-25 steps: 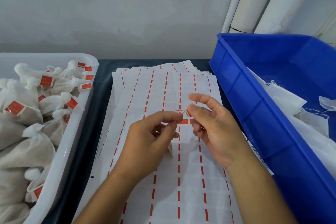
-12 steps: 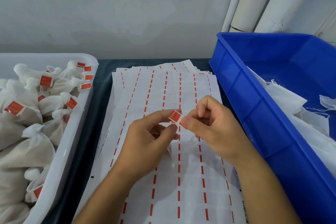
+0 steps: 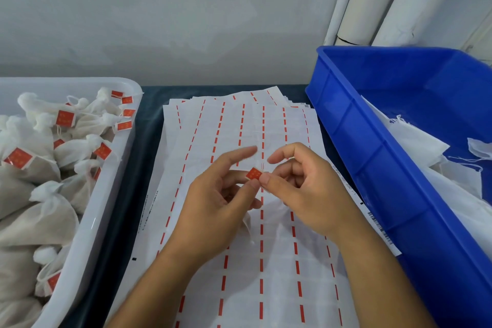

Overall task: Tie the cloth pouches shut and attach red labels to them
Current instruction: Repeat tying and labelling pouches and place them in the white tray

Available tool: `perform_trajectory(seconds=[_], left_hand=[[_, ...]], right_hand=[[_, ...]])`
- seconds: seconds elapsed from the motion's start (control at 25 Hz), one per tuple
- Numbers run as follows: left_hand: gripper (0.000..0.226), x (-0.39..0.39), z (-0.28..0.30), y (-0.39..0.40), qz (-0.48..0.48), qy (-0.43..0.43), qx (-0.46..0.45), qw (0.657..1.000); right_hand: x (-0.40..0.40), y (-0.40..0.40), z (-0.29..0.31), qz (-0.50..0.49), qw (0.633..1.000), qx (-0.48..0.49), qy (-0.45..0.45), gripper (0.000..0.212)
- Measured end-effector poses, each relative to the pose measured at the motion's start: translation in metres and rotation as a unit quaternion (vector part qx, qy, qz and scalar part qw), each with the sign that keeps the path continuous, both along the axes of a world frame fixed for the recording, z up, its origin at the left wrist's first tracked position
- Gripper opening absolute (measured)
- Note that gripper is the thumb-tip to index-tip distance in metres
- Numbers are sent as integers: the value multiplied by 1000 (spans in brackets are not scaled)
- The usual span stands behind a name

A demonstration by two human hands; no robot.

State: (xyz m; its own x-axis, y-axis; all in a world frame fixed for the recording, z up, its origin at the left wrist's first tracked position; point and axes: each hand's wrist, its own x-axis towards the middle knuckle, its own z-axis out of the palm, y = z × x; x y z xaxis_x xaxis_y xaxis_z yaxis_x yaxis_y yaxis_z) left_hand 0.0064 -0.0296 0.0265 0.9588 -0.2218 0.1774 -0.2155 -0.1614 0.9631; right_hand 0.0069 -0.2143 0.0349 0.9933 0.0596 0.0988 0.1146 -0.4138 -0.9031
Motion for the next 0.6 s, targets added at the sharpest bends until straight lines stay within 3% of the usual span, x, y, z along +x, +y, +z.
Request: perform_trajectory(seconds=[0.28, 0.6], left_hand=[[53, 1, 0, 0, 2, 7, -19, 1000], [55, -3, 4, -4, 33, -14, 50, 998]], right_hand=[[0, 7, 2, 14, 999, 29, -11, 3], [-1, 15, 2, -52, 995, 76, 27, 6]])
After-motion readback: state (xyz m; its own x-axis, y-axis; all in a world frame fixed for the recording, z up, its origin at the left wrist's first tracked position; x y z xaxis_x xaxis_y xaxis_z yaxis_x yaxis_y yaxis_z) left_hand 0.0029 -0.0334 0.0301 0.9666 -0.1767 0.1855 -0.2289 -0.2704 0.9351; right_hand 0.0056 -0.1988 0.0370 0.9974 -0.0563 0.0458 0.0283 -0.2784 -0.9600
